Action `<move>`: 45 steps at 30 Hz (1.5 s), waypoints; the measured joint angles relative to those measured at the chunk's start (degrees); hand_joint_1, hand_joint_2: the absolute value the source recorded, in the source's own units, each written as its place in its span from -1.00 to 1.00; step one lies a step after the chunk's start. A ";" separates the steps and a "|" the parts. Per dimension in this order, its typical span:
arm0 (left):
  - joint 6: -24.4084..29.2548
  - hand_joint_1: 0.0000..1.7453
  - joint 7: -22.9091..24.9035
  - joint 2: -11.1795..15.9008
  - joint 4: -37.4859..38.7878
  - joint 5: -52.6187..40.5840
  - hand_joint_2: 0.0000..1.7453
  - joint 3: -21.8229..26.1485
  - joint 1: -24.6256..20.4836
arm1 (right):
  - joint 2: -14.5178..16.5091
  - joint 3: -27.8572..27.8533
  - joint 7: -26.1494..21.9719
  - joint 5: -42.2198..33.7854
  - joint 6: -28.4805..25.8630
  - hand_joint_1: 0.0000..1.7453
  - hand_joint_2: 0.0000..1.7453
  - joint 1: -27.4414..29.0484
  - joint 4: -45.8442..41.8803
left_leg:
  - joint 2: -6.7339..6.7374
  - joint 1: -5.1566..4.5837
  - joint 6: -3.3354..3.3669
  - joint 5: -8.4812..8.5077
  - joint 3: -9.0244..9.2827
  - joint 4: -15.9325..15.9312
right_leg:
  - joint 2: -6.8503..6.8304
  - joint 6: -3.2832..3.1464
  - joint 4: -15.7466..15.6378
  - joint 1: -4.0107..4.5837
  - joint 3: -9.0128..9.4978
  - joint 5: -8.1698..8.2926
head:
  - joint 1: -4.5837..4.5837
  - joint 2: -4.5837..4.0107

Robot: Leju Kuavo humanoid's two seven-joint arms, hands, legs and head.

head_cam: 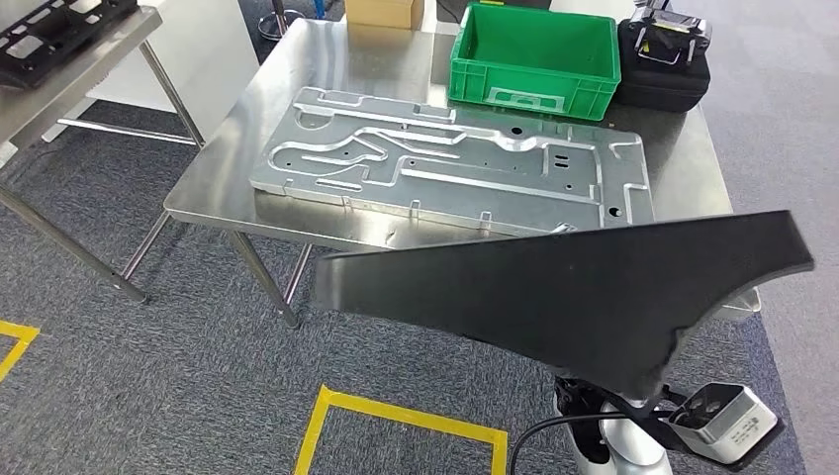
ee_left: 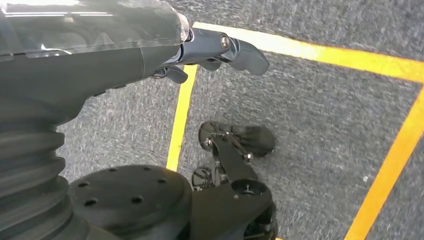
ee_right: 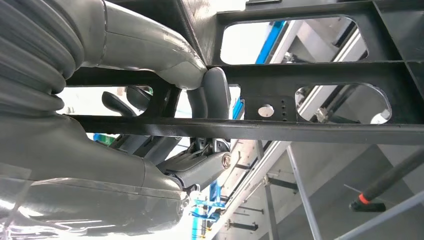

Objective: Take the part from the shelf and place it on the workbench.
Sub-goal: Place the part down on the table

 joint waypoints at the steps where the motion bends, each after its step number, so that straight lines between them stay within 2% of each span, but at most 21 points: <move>1: 0.02 -1.00 0.01 -0.04 0.00 0.05 1.00 0.02 0.00 | -0.01 0.00 -0.02 0.05 -0.08 1.00 1.00 -0.03 0.00 | 0.03 0.17 0.34 0.01 0.38 -0.37 | -0.01 0.23 1.99 0.02 -0.88 -1.08 | 0.06 0.00; 4: 0.08 -1.00 0.01 -0.08 0.00 0.25 1.00 0.11 -0.07 | -0.09 0.00 -0.07 0.27 -0.15 1.00 1.00 0.24 0.17 | 0.06 0.15 0.93 -0.41 1.00 -0.58 | -0.03 0.65 13.07 -0.19 -7.27 -5.21 | 0.16 0.00; 6: 0.09 -1.00 -0.01 -0.08 0.00 0.27 1.00 0.17 0.05 | -0.20 0.00 -0.09 0.38 -0.17 1.00 1.00 0.51 0.40 | -0.01 0.11 0.94 -0.88 1.52 -0.53 | -0.04 0.79 15.60 -0.35 -9.75 -4.19 | 0.15 0.00; 7: 0.09 -1.00 -0.01 -0.09 0.00 0.27 1.00 0.19 0.11 | -0.25 0.00 -0.10 0.39 -0.19 1.00 1.00 0.58 0.48 | -0.06 0.11 0.86 -1.17 1.91 -0.49 | -0.06 0.76 13.63 -0.42 -9.35 -2.06 | 0.15 0.00; 9: 0.11 -1.00 -0.01 -0.13 0.00 0.27 1.00 0.21 0.16 | -0.29 0.01 -0.19 0.49 -0.27 1.00 1.00 0.58 0.54 | -0.14 0.06 0.52 -1.92 2.70 -0.34 | -0.09 0.46 5.88 -0.44 -6.28 2.80 | 0.15 0.00; 11: 0.17 -1.00 -0.01 -0.14 0.00 0.27 1.00 0.27 0.06 | -0.30 0.03 -0.42 0.91 -0.56 1.00 1.00 0.61 0.61 | -0.19 -0.13 -0.08 -2.57 2.99 -0.09 | -0.05 0.10 0.74 -0.28 -4.15 4.57 | 0.11 0.00; 14: 0.20 -1.00 -0.01 -0.14 0.00 0.22 1.00 0.31 -0.01 | -0.30 0.05 -0.67 1.85 -1.29 1.00 1.00 0.77 0.63 | -0.10 -0.16 -1.08 -3.14 3.17 -0.12 | 0.17 -0.67 -0.19 -0.20 -3.82 4.06 | 0.08 0.00; 16: 0.20 -1.00 -0.05 -0.13 0.00 0.18 1.00 0.31 -0.05 | -0.30 0.06 -0.71 2.25 -1.50 1.00 1.00 0.76 0.55 | -0.02 -0.04 -1.67 -4.61 2.36 2.21 | 0.11 -1.44 -0.57 -0.40 -3.22 3.84 | 0.02 0.00; 19: 0.14 -1.00 -0.13 -0.12 0.00 -0.05 1.00 0.30 -0.02 | -0.31 0.07 -0.67 3.37 -2.16 1.00 1.00 0.92 0.51 | 0.02 0.22 -2.30 -8.92 -3.49 13.07 | -0.07 -2.10 -0.70 -0.39 -2.56 3.27 | -0.08 0.00; 21: 0.03 -1.00 -0.16 -0.12 0.00 -0.19 1.00 0.30 0.15 | -0.38 0.07 -0.63 4.58 -2.94 1.00 1.00 1.19 0.62 | 0.02 0.29 -2.42 -8.83 -6.41 16.83 | 0.02 -2.15 -0.62 -0.31 -2.11 2.80 | -0.08 0.00; 22: -0.03 -1.00 -0.18 -0.12 0.00 -0.22 1.00 0.30 0.22 | -0.44 0.07 -0.61 5.10 -3.27 1.00 1.00 1.29 0.72 | 0.02 0.29 -2.34 -6.99 -6.18 15.28 | 0.09 -2.10 -0.59 -0.29 -1.74 2.53 | -0.09 0.00; 24: -0.11 -1.00 -0.19 -0.07 0.00 -0.26 1.00 0.31 0.25 | -0.57 0.07 -0.62 6.04 -3.97 1.00 1.00 1.32 0.98 | 0.02 0.24 -1.85 -2.02 -3.26 7.58 | 0.18 -1.87 -0.56 -0.29 -0.89 1.90 | -0.06 0.00; 26: -0.20 -1.00 -0.19 0.00 0.00 -0.28 1.00 0.32 0.18 | -0.75 0.07 -0.63 6.98 -4.60 1.00 1.00 1.06 1.37 | 0.02 -0.07 -1.26 0.16 -0.87 1.71 | 0.22 -1.42 -0.48 -0.19 -0.68 1.48 | -0.06 0.00; 28: -0.28 -1.00 -0.21 0.03 0.00 -0.31 1.00 0.32 0.06 | -0.99 0.07 -0.62 7.60 -5.10 1.00 1.00 0.70 1.91 | -0.01 -0.35 -0.82 -0.15 -0.57 0.54 | 0.22 -0.84 -0.61 -0.13 -0.81 1.37 | -0.04 0.00; 31: -0.34 -1.00 -0.26 0.00 0.00 -0.31 1.00 0.33 0.15 | -1.32 0.07 -0.62 7.80 -5.47 1.00 1.00 0.19 2.60 | 0.02 0.14 0.03 -0.08 0.13 -0.32 | 0.11 0.06 0.91 -0.08 -1.30 0.29 | 0.01 0.00; 34: -0.34 -1.00 -0.28 -0.02 0.00 -0.19 1.00 0.38 0.10 | -1.68 0.07 -0.63 7.81 -5.54 1.00 1.00 -0.17 3.33 | 0.07 0.18 0.77 -0.50 0.95 -0.66 | 0.07 0.54 11.01 -0.25 -6.72 -3.95 | 0.10 0.00; 36: -0.33 -1.00 -0.27 -0.04 0.00 -0.15 1.00 0.46 0.12 | -1.87 0.07 -0.56 7.83 -5.54 1.00 1.00 -0.21 3.98 | -0.02 0.13 0.84 -1.01 1.54 -0.64 | 0.05 0.76 15.65 -0.42 -10.05 -4.27 | 0.10 0.00; 37: -0.33 -1.00 -0.27 -0.08 0.00 -0.13 1.00 0.52 0.16 | -1.92 0.07 -0.51 7.86 -5.54 1.00 1.00 -0.26 4.28 | -0.08 0.13 0.76 -1.34 2.00 -0.62 | 0.03 0.78 14.72 -0.48 -10.11 -2.60 | 0.11 0.00; 40: -0.33 -1.00 -0.26 -0.22 0.01 -0.10 1.00 0.72 0.20 | -2.01 0.07 -0.19 8.02 -5.55 1.00 1.00 -0.60 4.90 | -0.23 0.06 0.14 -2.64 3.31 -0.41 | -0.08 0.44 3.84 -0.46 -5.85 4.07 | 0.11 0.00; 42: -0.33 -1.00 -0.22 -0.27 0.01 -0.09 1.00 0.84 0.09 | -2.10 0.07 0.08 8.17 -5.55 1.00 1.00 -0.80 5.27 | -0.26 -0.09 -0.50 -3.29 3.46 -0.32 | -0.04 -0.04 0.42 -0.26 -4.35 4.66 | 0.04 0.00; 45: -0.33 -1.00 -0.14 -0.28 0.00 -0.07 1.00 0.90 -0.05 | -2.22 0.15 0.20 8.53 -5.54 1.00 1.00 -0.94 5.73 | -0.11 -0.07 -1.47 -4.07 3.89 -0.16 | 0.18 -1.03 -0.04 -0.22 -3.83 4.02 | -0.08 0.00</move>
